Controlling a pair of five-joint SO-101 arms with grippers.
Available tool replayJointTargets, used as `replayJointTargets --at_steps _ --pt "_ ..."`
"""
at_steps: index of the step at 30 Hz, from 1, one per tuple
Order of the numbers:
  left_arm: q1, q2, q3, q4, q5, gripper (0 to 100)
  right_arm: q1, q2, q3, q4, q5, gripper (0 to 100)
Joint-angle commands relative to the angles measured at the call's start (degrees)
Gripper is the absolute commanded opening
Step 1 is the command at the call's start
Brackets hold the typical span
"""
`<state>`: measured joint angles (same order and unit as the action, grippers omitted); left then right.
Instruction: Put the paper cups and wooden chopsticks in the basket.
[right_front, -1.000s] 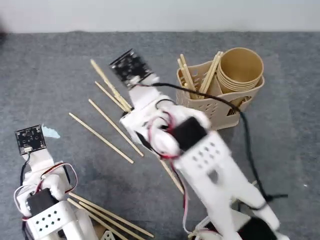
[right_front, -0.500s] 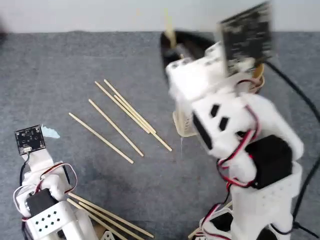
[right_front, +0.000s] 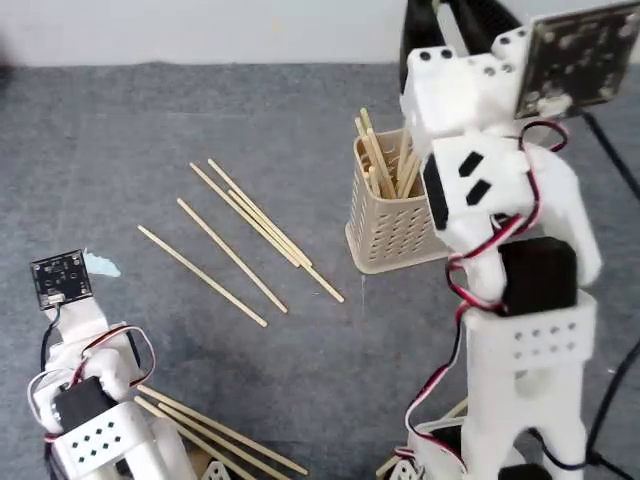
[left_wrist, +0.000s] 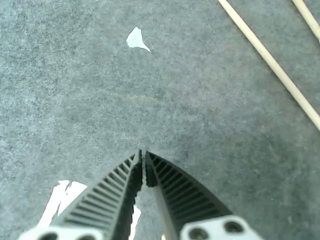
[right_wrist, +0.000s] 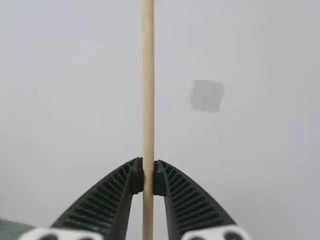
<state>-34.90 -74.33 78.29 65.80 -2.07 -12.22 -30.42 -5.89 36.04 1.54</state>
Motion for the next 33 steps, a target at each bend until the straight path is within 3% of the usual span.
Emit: replayJointTargets --at_steps 1,8,16,22,28,33 --pt "0.18 -0.7 -0.57 -1.14 0.26 1 2.07 -5.32 11.87 -10.33 0.0 0.7" --pt "0.18 -0.7 -0.57 -1.14 0.26 1 2.15 -15.43 36.48 -25.63 0.53 0.7" --pt "0.18 -0.7 -0.57 -1.14 0.26 1 2.15 -16.04 48.26 -32.48 0.44 1.7" --pt "0.18 -0.7 -0.57 -1.14 0.26 1 2.07 -16.31 48.18 -32.04 0.53 24.3" --pt "0.18 -0.7 -0.57 -1.14 0.26 1 1.8 -16.04 39.3 -18.51 0.09 19.1" --pt "0.18 -0.7 -0.57 -1.14 0.26 1 -4.18 -15.96 30.07 -1.54 0.26 17.0"
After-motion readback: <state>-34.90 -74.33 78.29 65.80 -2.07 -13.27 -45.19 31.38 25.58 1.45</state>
